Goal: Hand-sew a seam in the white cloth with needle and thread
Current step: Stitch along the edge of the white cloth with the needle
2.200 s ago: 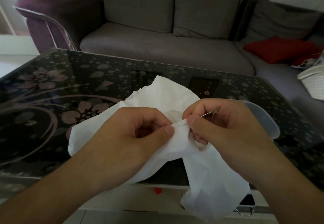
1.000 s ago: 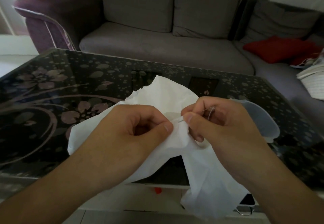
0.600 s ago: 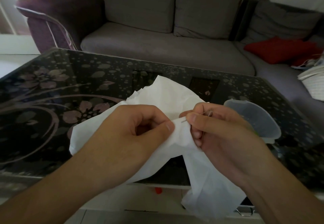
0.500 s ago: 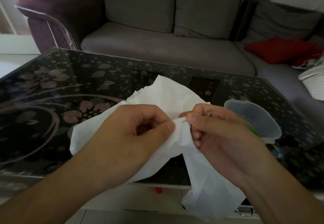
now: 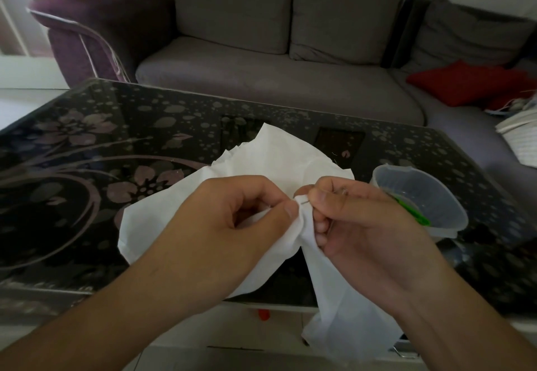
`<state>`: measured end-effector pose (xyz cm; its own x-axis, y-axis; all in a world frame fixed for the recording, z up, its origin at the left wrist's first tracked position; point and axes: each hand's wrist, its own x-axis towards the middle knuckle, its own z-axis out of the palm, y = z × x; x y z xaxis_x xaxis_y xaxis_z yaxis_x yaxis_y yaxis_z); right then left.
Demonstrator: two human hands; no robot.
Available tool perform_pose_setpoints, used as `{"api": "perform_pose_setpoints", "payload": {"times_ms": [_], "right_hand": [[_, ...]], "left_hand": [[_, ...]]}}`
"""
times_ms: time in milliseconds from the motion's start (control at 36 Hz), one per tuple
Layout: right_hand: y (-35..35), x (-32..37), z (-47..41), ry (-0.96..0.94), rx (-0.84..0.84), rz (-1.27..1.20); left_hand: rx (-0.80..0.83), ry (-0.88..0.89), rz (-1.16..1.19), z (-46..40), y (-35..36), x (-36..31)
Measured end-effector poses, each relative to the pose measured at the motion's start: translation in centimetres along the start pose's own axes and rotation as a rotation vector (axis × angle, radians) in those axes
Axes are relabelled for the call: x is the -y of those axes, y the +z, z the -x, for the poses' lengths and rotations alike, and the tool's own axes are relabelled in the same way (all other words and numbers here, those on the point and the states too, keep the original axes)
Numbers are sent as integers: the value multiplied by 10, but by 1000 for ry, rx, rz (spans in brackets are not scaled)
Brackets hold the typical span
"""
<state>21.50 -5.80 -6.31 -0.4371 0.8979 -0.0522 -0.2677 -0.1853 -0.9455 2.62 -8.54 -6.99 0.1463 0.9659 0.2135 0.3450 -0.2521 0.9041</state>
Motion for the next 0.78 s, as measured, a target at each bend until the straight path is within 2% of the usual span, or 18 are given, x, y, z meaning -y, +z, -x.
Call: {"api": "perform_pose_setpoints", "payload": {"times_ms": [611,778], "right_hand": [[9,-2,2,5,-51,-109],[11,0,5,-24,-104,30]], "left_hand": [[-22,-45,247,3,8,-5],[-23,-56,280,2,10,-7]]}}
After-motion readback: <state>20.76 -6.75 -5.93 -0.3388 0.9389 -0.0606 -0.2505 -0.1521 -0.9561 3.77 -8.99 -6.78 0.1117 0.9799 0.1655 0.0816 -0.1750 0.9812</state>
